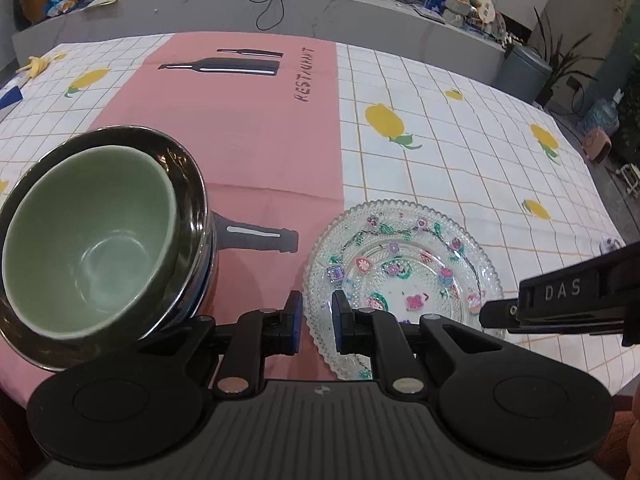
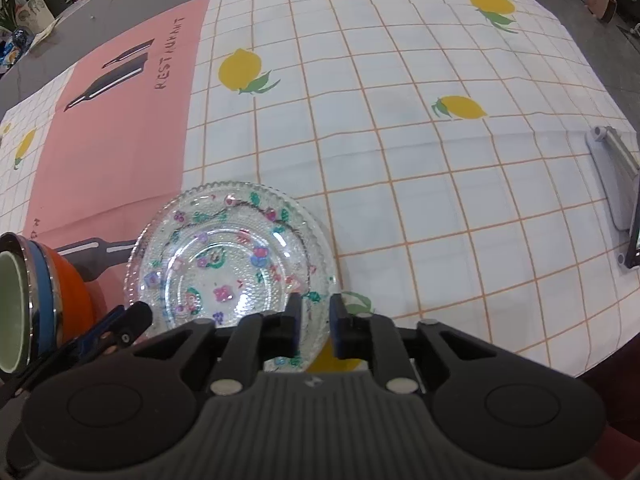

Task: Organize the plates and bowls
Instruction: 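Lower the glass plate beside the bowl stack and open the left gripper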

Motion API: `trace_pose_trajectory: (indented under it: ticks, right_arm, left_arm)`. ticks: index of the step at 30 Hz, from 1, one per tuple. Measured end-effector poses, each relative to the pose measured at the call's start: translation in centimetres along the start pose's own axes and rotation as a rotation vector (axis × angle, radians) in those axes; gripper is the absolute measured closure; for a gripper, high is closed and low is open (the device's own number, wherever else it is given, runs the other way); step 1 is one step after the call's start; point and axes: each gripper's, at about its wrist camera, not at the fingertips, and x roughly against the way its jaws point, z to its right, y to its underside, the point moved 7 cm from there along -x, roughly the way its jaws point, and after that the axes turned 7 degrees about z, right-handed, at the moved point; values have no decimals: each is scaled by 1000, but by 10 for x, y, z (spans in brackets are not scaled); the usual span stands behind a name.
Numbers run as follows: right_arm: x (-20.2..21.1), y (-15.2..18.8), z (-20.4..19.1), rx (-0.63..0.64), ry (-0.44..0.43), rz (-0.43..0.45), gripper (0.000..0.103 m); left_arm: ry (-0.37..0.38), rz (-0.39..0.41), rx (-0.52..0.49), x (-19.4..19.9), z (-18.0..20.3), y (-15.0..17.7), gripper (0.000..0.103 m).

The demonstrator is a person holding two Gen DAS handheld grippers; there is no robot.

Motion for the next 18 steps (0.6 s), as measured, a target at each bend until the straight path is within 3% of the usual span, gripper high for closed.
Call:
trace_pose_trajectory:
  ticks: [3, 7, 9, 12, 18]
  right_arm:
    - [1, -1, 6, -34, 4, 3, 79]
    - [-1, -1, 15, -108, -14, -14, 70]
    - [-3, -1, 17, -137, -30, -32, 61]
    - [-8, 1, 18, -166, -68, -77, 53]
    - [-18, 6, 15, -192, -118, -154, 53]
  left_arm:
    - [-3, 8, -18, 5, 2, -1, 85]
    - [-11, -23, -27, 6, 2, 1, 72]
    - [-13, -60, -24, 5, 2, 4, 67]
    - [4, -101, 0, 4, 2, 7, 67]
    - [37, -155, 55, -1, 1, 13, 69]
